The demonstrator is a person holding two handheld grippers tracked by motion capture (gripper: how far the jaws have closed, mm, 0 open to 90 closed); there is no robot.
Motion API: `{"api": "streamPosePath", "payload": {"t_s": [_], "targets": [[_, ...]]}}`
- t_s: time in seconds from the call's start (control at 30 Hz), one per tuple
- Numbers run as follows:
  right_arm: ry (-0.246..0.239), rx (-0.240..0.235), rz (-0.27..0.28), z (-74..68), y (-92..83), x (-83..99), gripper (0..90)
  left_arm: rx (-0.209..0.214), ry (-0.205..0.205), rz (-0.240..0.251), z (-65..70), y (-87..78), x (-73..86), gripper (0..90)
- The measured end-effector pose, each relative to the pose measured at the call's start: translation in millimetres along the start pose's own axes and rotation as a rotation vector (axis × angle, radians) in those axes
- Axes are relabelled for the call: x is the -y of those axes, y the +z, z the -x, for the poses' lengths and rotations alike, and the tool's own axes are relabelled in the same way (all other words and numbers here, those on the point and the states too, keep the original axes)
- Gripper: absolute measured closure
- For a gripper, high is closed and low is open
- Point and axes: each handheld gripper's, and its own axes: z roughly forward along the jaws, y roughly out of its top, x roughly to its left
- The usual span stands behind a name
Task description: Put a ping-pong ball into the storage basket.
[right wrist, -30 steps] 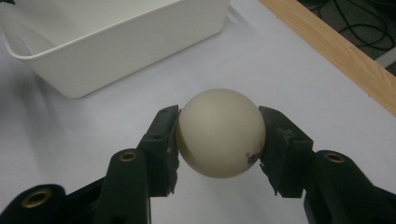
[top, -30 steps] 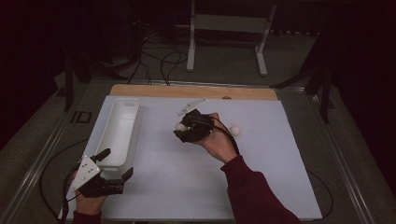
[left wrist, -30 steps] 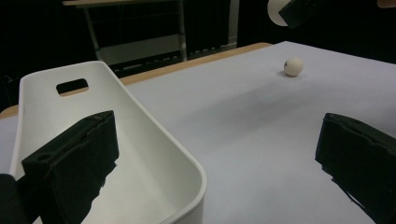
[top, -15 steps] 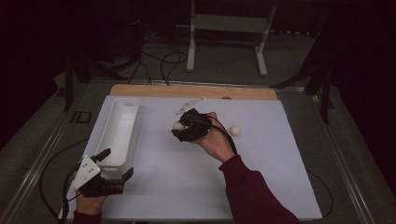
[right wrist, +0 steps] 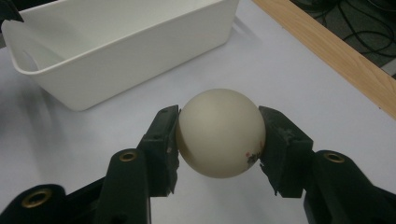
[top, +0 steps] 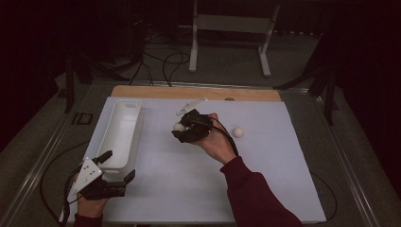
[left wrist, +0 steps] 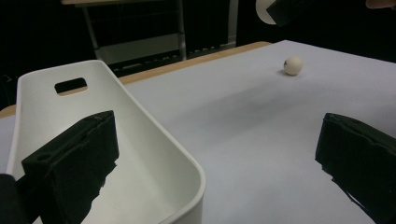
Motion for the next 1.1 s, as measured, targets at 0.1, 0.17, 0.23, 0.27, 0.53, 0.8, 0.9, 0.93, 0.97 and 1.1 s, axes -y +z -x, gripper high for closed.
{"api": "streamPosePath", "payload": {"t_s": [0.1, 0.17, 0.23, 0.27, 0.53, 0.8, 0.9, 0.93, 0.97, 1.1], "targets": [[-0.001, -0.003, 0.004, 0.0, 1.4, -0.5, 50.6, 0.0, 0.001, 0.0, -0.1, -0.2, 0.0, 0.0], [-0.003, -0.004, 0.004, -0.1, 1.9, -0.9, 50.6, 0.0, 0.0, 0.0, -0.1, -0.1, 0.1, 0.0], [-0.004, -0.003, 0.006, -0.6, 2.8, -1.7, 50.6, -0.001, -0.001, 0.002, -0.1, -0.2, 0.1, 0.0], [-0.003, -0.003, 0.008, -0.7, 3.0, -2.1, 50.6, -0.001, -0.001, 0.002, -0.2, -0.3, 0.0, 0.0], [0.0, -0.001, 0.015, -3.3, 5.0, -5.6, 50.7, -0.002, 0.0, 0.001, -0.7, -1.0, -0.1, 0.0], [-0.015, 0.001, 0.014, -5.4, 6.6, -9.5, 50.7, -0.002, -0.001, 0.002, -0.7, -1.2, -0.1, 0.0], [-0.014, 0.002, 0.013, -6.7, 7.8, -10.8, 50.7, -0.001, 0.0, 0.002, -0.5, -1.1, -0.2, 0.0], [-0.014, 0.002, 0.013, -6.7, 7.8, -10.8, 50.7, -0.001, 0.0, 0.002, -0.5, -1.1, -0.2, 0.0], [-0.015, -0.001, 0.011, -7.0, 8.0, -11.1, 50.7, -0.001, 0.0, 0.001, -0.6, -1.2, -0.2, 0.0], [-0.02, -0.001, 0.013, -8.6, 10.5, -13.2, 50.7, -0.001, -0.001, 0.001, -0.7, -1.3, -0.2, 0.0]]}}
